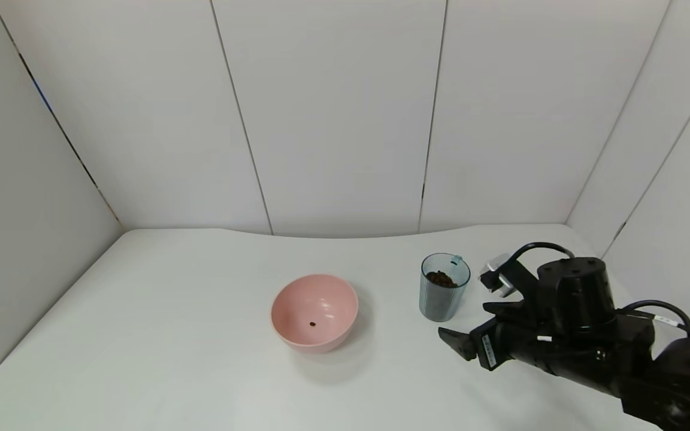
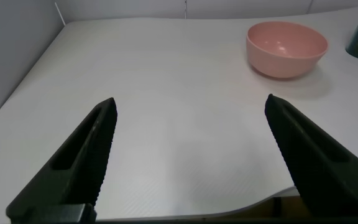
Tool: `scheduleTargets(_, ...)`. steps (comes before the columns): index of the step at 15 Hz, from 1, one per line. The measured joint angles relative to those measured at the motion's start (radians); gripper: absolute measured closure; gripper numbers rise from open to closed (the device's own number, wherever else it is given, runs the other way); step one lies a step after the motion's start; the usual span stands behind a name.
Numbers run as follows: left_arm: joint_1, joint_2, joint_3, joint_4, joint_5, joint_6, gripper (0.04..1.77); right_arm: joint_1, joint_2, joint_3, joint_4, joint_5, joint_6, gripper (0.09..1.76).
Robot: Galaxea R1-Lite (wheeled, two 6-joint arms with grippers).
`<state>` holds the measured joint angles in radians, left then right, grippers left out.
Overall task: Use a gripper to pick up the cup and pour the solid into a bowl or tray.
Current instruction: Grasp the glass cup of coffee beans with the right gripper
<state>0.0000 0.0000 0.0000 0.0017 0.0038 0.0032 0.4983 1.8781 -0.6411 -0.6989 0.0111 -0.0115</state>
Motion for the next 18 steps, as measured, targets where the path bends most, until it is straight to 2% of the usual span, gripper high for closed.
scheduleTargets(4, 0.0, 0.0, 0.0, 0.0, 0.0, 0.0, 0.09, 0.001, 0.111, -0.006, -0.128, -0.044, 0.015, 0.14)
scheduleTargets(9, 0.0, 0.0, 0.0, 0.0, 0.0, 0.0, 0.09, -0.001, 0.203, 0.013, -0.307, -0.05, 0.055, 0.14)
scheduleTargets(15, 0.0, 0.0, 0.0, 0.0, 0.0, 0.0, 0.09, -0.003, 0.317, 0.056, -0.599, -0.068, 0.06, 0.14)
scheduleTargets(18, 0.0, 0.0, 0.0, 0.0, 0.0, 0.0, 0.09, -0.006, 0.364, 0.065, -0.674, -0.085, 0.059, 0.14)
